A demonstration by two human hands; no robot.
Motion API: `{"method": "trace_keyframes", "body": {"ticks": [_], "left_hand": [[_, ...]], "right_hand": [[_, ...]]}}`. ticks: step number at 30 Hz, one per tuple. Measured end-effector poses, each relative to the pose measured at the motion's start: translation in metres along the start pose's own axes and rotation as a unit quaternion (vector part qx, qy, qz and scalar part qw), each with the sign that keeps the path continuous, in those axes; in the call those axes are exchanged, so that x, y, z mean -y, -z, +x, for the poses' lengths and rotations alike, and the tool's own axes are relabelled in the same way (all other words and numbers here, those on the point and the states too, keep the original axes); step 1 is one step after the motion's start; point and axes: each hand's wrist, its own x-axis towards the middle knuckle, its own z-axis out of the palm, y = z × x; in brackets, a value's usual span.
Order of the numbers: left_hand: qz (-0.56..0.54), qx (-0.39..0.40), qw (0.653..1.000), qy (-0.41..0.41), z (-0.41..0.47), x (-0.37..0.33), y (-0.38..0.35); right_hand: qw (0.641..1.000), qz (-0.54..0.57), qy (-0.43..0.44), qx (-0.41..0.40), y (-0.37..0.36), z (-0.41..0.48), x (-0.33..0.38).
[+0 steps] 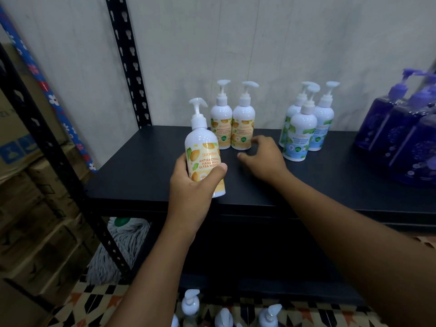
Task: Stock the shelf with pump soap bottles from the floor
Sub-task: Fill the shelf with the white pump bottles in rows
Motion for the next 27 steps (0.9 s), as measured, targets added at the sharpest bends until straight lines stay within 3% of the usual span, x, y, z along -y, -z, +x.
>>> {"method": "trace_keyframes", "body": {"ticks": [4,7,17,24,27], "left_hand": [[-0.007,0.007,1.0,-0.004,-0.003,-0.005,-0.009],[-0.002,0.016,1.0,-0.023,-0.005,-0.009,-0.017],[0.17,0.06,0.981,-0.068,0.018,0.001,-0.027],[0.33,0.062,0.942,-0.019,0.026,0.004,-0.017],[0.343,0.056,0.938,-0.005,0.039,0.007,-0.016]], "right_hand": [[0.987,-0.126,0.057,0.079,0.013,-0.036,-0.007],[0.974,-0.19,0.048,0.112,0.02,-0.05,-0.012],[0.971,-0.207,0.022,0.114,0.022,-0.056,-0.008],[0.973,-0.202,0.015,0.114,0.024,-0.06,-0.006],[0.972,-0.206,0.016,0.115,0.024,-0.06,-0.005]]}}
